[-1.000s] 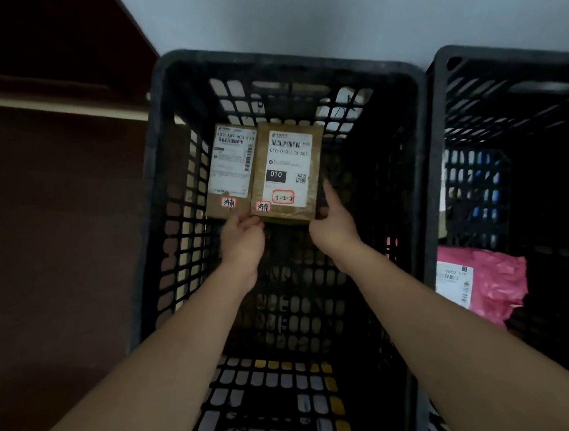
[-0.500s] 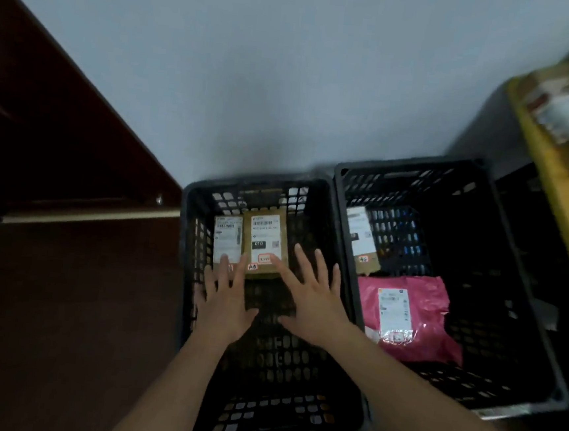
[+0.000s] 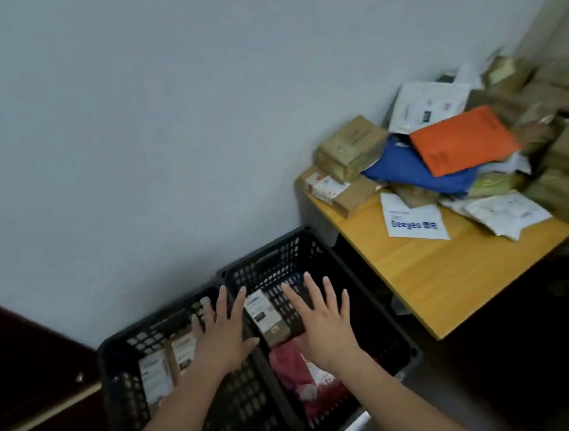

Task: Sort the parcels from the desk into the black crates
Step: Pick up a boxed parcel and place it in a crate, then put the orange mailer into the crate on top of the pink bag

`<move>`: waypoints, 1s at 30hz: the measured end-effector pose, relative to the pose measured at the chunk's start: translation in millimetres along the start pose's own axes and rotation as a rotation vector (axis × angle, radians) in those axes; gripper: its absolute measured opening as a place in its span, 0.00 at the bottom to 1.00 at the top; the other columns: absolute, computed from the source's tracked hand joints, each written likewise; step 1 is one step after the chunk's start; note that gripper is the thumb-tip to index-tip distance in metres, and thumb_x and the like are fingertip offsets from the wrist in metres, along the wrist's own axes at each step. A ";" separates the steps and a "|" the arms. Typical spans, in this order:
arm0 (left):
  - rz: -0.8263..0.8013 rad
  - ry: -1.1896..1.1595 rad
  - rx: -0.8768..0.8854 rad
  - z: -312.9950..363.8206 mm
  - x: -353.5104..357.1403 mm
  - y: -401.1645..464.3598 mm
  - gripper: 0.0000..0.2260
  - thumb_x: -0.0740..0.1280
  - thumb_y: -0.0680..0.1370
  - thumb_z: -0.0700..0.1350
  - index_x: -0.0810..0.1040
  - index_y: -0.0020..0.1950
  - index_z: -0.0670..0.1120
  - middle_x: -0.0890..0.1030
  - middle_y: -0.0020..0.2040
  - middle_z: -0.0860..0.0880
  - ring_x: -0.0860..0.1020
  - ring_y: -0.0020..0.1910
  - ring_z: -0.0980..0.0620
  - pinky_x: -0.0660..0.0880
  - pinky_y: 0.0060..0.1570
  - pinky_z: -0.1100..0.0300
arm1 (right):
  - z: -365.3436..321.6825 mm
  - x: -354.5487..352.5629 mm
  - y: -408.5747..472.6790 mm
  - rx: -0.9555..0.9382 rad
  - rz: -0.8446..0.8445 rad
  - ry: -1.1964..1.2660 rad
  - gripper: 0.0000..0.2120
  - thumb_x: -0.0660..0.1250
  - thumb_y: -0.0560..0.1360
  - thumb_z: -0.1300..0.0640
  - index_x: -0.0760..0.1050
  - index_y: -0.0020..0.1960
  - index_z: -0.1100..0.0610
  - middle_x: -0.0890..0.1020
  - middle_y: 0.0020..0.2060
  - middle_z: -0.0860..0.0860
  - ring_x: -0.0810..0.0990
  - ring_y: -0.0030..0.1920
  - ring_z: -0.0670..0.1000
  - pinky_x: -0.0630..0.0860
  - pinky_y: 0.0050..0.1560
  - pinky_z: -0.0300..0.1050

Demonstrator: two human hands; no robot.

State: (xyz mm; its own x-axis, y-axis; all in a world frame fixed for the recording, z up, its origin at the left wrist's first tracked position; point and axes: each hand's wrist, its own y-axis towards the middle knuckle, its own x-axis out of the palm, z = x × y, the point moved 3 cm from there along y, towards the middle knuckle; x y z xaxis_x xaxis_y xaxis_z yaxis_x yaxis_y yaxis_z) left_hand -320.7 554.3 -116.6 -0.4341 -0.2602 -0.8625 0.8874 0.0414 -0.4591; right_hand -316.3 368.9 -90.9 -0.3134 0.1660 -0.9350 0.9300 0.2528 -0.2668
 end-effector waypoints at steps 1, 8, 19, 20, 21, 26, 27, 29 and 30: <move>0.002 0.016 0.028 21.3 -6.0 1.9 0.42 0.63 0.80 0.58 0.32 0.78 0.57 0.30 0.78 0.47 0.35 0.77 0.39 0.41 0.74 0.38 | 17.7 -10.9 -6.1 0.036 0.028 0.014 0.44 0.64 0.79 0.52 0.32 0.77 0.36 0.32 0.78 0.50 0.30 0.77 0.60 0.34 0.74 0.66; 0.059 0.100 0.207 183.2 -23.2 8.9 0.39 0.62 0.81 0.55 0.35 0.79 0.55 0.33 0.79 0.46 0.36 0.78 0.38 0.42 0.75 0.38 | 165.2 -72.8 -58.2 0.243 0.138 0.085 0.43 0.63 0.80 0.52 0.32 0.77 0.36 0.32 0.78 0.50 0.31 0.77 0.61 0.38 0.75 0.67; 0.073 0.112 0.420 456.3 -7.6 5.1 0.39 0.63 0.81 0.55 0.37 0.79 0.56 0.36 0.79 0.47 0.39 0.78 0.38 0.47 0.75 0.37 | 399.2 -162.8 -135.2 0.462 0.240 0.102 0.43 0.63 0.79 0.55 0.35 0.78 0.37 0.35 0.79 0.50 0.36 0.78 0.62 0.39 0.75 0.66; 0.080 0.114 0.432 472.2 -9.8 5.2 0.39 0.64 0.81 0.55 0.37 0.79 0.56 0.36 0.79 0.47 0.39 0.78 0.38 0.47 0.75 0.37 | 413.0 -170.9 -137.4 0.468 0.241 0.107 0.44 0.64 0.79 0.55 0.35 0.78 0.37 0.36 0.79 0.50 0.36 0.78 0.62 0.39 0.75 0.66; 0.090 0.117 0.439 485.3 -13.1 6.1 0.39 0.64 0.81 0.54 0.37 0.80 0.56 0.36 0.80 0.47 0.39 0.78 0.39 0.46 0.75 0.37 | 424.9 -178.4 -138.3 0.472 0.246 0.110 0.44 0.64 0.79 0.55 0.35 0.78 0.37 0.36 0.79 0.50 0.36 0.78 0.62 0.40 0.75 0.66; 0.133 0.150 0.438 525.0 -32.9 26.6 0.40 0.64 0.80 0.54 0.37 0.79 0.56 0.37 0.80 0.47 0.40 0.78 0.38 0.45 0.75 0.38 | 465.8 -206.5 -124.3 0.453 0.277 0.135 0.43 0.64 0.78 0.55 0.37 0.78 0.36 0.37 0.79 0.50 0.38 0.78 0.62 0.41 0.76 0.66; 0.133 0.151 0.434 529.5 -36.6 32.5 0.40 0.64 0.80 0.54 0.37 0.80 0.56 0.36 0.80 0.47 0.40 0.78 0.38 0.45 0.75 0.38 | 471.3 -209.5 -118.4 0.448 0.271 0.138 0.42 0.64 0.78 0.55 0.37 0.78 0.36 0.37 0.79 0.51 0.38 0.78 0.62 0.41 0.76 0.67; 0.130 0.158 0.425 534.7 -43.0 47.8 0.39 0.64 0.81 0.54 0.37 0.80 0.55 0.36 0.80 0.46 0.40 0.78 0.38 0.45 0.74 0.38 | 479.9 -214.0 -103.3 0.441 0.251 0.141 0.42 0.63 0.79 0.56 0.38 0.78 0.37 0.37 0.79 0.51 0.38 0.78 0.62 0.41 0.76 0.67; 0.127 0.158 0.417 536.1 -45.7 57.5 0.39 0.64 0.81 0.54 0.38 0.80 0.55 0.36 0.80 0.46 0.40 0.78 0.38 0.46 0.74 0.38 | 483.8 -215.7 -94.6 0.438 0.239 0.141 0.42 0.63 0.78 0.57 0.38 0.78 0.36 0.37 0.79 0.51 0.37 0.78 0.62 0.41 0.76 0.67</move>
State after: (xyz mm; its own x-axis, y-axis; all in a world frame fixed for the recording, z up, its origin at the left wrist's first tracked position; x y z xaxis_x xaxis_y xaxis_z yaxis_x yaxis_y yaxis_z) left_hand -166.7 51.5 10.5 -0.3073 -0.1266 -0.9432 0.9076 -0.3368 -0.2505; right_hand -243.7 -151.9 23.1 -0.0770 0.3046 -0.9494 0.9624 -0.2259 -0.1505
